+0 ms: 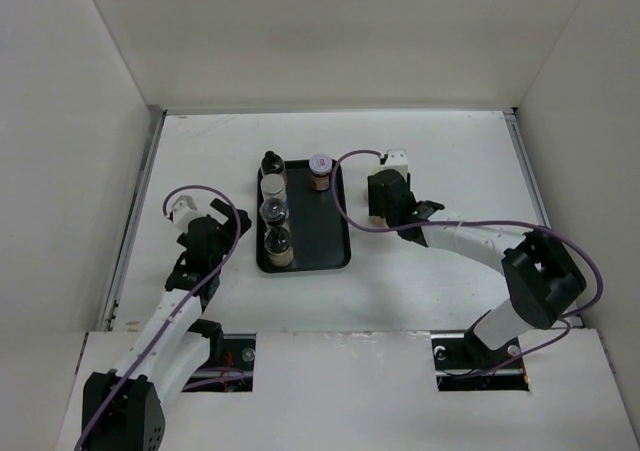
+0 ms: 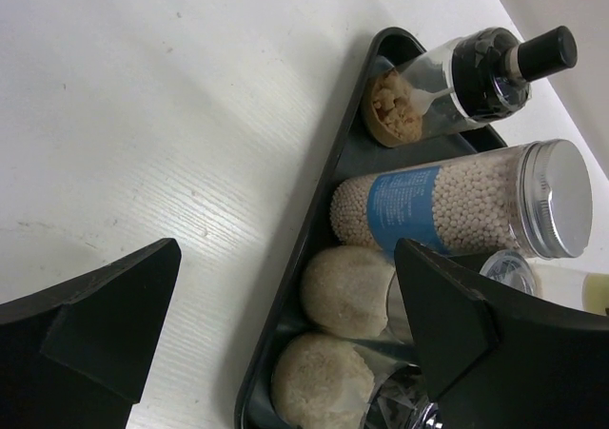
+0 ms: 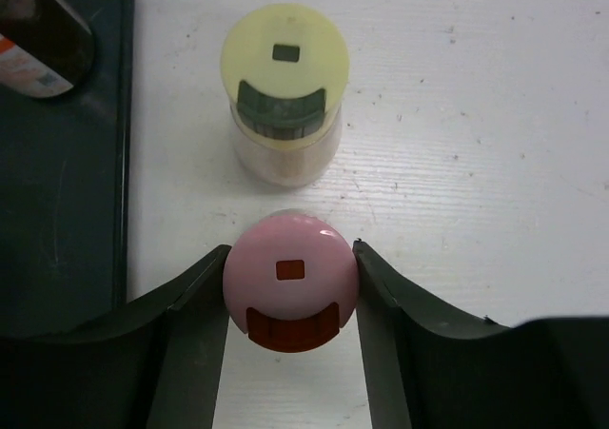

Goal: Organize the condiment bottles

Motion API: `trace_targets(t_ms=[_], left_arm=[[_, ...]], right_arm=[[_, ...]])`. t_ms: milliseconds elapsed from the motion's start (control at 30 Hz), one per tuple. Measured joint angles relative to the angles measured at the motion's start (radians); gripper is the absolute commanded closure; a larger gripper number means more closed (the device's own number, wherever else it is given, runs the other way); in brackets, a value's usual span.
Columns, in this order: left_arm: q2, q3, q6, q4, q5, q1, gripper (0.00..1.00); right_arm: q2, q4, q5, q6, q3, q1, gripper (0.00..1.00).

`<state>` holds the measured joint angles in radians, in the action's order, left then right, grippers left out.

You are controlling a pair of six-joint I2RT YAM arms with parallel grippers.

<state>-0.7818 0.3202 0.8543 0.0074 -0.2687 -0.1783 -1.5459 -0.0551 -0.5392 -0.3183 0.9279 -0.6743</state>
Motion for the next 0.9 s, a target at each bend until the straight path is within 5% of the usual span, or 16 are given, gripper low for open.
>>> trace_targets(t_ms=[433,900], left_arm=[[-0.023,-0.005,-0.039,0.013,-0.013,-0.065,0.00],[-0.029,-0.005,-0.040,0.012,-0.021,-0.024,0.00]], right_arm=[[0.050,-0.116,-0.014,-0.014,0.190,-0.135,0.54],[-0.288,-0.010,0.110,0.000,0.383,-0.170,0.53]])
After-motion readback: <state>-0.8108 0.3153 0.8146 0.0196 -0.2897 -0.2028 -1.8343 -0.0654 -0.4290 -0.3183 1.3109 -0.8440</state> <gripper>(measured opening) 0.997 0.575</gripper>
